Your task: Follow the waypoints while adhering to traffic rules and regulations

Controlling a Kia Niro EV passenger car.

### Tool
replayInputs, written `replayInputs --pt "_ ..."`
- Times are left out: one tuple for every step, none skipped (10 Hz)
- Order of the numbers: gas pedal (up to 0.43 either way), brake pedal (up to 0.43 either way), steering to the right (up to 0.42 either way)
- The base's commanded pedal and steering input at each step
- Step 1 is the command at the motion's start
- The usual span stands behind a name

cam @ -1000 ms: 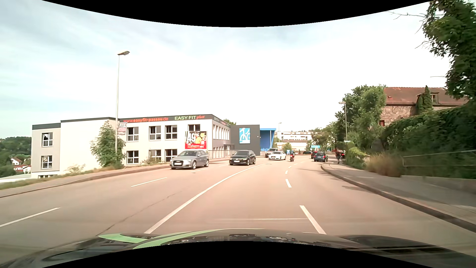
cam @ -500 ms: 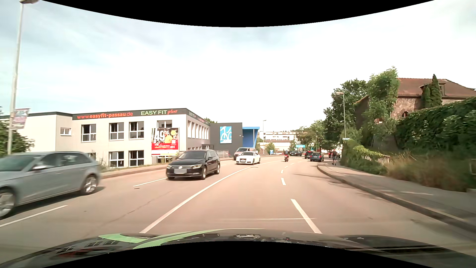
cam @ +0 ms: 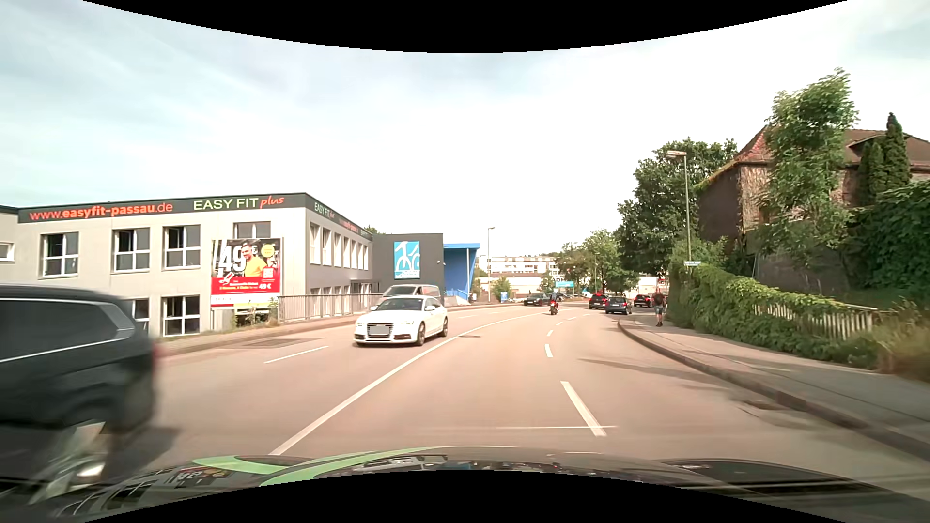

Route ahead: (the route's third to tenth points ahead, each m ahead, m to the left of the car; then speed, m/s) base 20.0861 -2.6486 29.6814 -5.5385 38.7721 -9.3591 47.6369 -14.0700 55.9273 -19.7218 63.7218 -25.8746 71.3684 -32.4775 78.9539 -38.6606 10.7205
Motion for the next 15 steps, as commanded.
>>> replayInputs --pt "0.000 0.000 0.053" --pt "0.000 0.000 0.053" --pt "0.000 0.000 0.053" --pt "0.000 0.073 0.053" --pt "0.000 0.098 0.053" --pt "0.000 0.152 0.053" --pt "0.000 0.165 0.052" --pt "0.000 0.171 0.051" --pt "0.000 0.183 0.050" --pt "0.000 0.183 0.049" --pt "0.000 0.183 0.048" --pt "0.000 0.183 0.049" --pt "0.000 0.171 0.048" --pt "0.000 0.165 0.049" --pt "0.000 0.165 0.048"
